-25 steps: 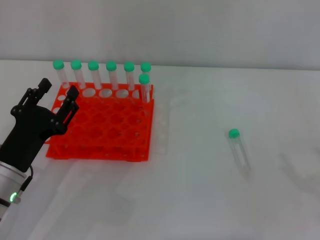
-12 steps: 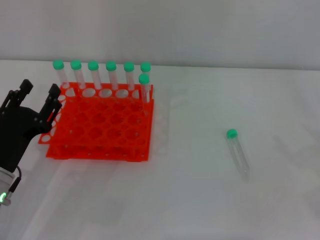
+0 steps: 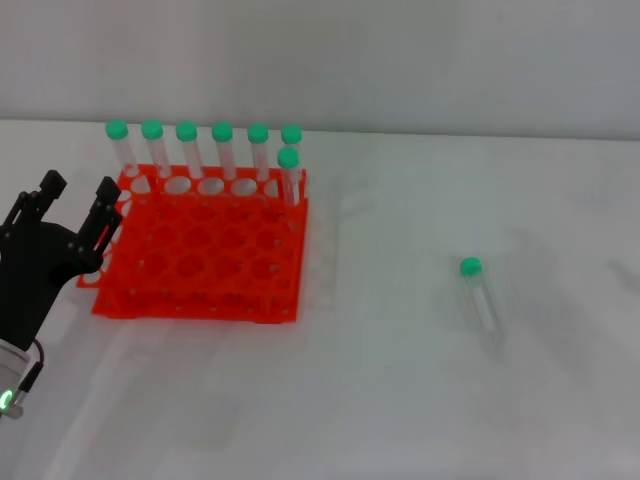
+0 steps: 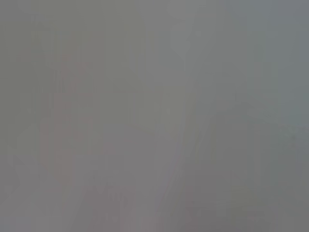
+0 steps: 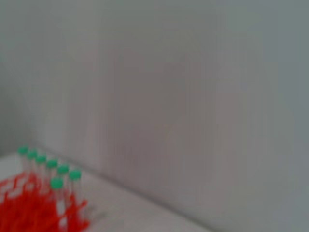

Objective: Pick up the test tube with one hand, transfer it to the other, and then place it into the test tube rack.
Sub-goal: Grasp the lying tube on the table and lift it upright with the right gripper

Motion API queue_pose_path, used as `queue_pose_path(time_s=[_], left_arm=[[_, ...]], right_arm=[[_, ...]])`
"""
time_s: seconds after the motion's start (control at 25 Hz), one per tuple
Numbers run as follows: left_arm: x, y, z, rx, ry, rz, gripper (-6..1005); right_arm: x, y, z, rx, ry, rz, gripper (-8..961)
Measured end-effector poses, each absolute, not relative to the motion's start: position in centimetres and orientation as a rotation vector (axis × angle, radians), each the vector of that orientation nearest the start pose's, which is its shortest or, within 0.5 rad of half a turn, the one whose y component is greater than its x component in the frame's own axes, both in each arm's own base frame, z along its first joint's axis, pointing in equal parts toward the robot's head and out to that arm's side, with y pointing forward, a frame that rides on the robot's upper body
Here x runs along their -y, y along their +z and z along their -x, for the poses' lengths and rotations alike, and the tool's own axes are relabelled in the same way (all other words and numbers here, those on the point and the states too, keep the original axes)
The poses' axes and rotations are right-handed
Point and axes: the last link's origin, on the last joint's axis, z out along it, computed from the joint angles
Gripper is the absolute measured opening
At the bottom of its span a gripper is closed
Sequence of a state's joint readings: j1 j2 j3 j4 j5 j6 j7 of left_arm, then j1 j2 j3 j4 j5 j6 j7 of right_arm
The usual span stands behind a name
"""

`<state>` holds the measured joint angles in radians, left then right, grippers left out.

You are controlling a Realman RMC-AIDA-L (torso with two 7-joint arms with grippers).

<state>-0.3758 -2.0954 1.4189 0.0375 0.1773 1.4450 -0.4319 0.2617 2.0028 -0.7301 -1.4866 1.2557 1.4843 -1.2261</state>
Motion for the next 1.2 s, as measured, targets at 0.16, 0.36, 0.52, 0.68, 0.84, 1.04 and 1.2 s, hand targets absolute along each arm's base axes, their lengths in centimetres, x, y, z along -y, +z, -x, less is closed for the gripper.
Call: queue_pose_path(time_s=[0.16, 0.36, 0.52, 0.68, 0.84, 1.04, 1.2], left_arm=[[-29.2, -0.1, 32.9, 0.546, -0.955, 1.638, 682], [-29.2, 0.0, 33.0, 0.555, -0.959, 1.632, 682], [-29.4, 0.2, 32.9, 0.546, -0.960, 1.631, 680], [-29.6, 0.3, 32.9, 0.542, -0.953, 1.632, 680], [-29.8, 0.5, 32.9, 0.533, -0.952, 1.630, 681], [-30.1, 0.7, 32.7, 0.520, -0.959, 1.626, 681], [-30.2, 0.8, 32.6, 0.510, -0.954, 1.626, 681]], right_arm=[[-33.4, 15.4, -21.1, -0.590, 0.289, 2.345, 861], [-34.5, 11.6, -18.0, -0.637, 0.098, 2.421, 861], [-35.0, 8.2, -16.2, -0.647, 0.017, 2.468, 860], [-35.2, 5.4, -14.7, -0.676, -0.012, 2.519, 859], [-35.8, 2.7, -13.7, -0.692, -0.095, 2.514, 859], [-37.0, 0.3, -13.1, -0.714, -0.147, 2.481, 858], [-37.8, -1.1, -13.5, -0.752, -0.191, 2.492, 857]])
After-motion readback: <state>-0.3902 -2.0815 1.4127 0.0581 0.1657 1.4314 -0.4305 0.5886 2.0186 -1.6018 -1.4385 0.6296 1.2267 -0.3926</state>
